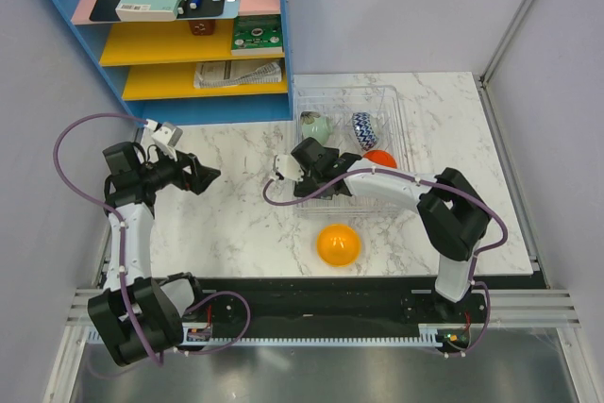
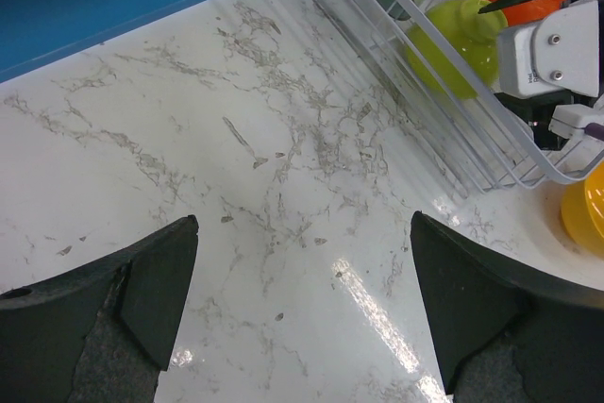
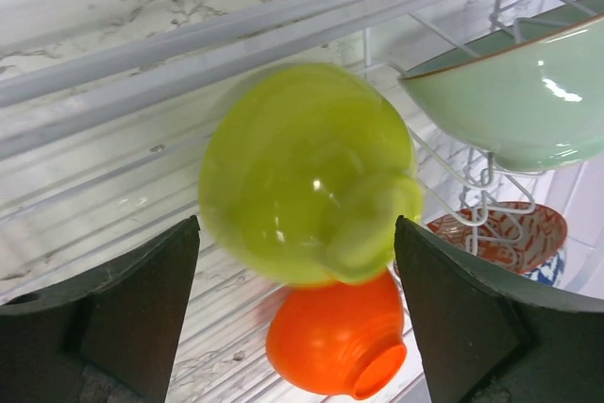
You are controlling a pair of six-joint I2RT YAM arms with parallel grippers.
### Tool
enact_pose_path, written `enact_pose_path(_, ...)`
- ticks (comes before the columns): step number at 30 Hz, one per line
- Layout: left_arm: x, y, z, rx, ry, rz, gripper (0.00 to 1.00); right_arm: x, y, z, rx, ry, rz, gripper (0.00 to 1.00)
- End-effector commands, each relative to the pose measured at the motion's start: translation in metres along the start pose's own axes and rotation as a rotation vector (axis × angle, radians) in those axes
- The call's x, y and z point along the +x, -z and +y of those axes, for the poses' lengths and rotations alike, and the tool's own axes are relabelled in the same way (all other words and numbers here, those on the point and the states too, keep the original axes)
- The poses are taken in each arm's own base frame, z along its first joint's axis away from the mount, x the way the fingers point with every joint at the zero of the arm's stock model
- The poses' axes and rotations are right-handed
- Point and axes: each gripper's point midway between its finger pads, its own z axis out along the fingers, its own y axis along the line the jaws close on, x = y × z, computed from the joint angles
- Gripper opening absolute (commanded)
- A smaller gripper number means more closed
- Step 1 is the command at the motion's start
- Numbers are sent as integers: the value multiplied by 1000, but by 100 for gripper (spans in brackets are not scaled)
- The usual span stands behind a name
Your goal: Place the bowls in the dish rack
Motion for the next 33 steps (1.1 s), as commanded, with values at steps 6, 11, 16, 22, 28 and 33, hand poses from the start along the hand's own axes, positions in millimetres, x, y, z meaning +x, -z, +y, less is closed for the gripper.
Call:
enact_pose_path(6,-13,4,-4,13,-69,-45,100,-13,23,0,-45,-44,-69,95)
enact_pose_path(11,-12,5,-4,13,-68,-46,100,-21,42,-26,49,-99,-96,96)
enact_pose_path(16,-12,4,-4,18,-67,-46,100,-19,62,-54,162,-126,-91,96)
enact_pose_path(22,-12,5,-6,23,-69,-47,100,10,68,-74,270,-148,-5,96)
enact_pose_path(28,-12,5,-6,23,-69,-47,100,42,57,-75,280,-154,89,97)
enact_pose_path(33,-13,5,-6,23,-73,-50,100,60,42,-68,243,-148,151,97)
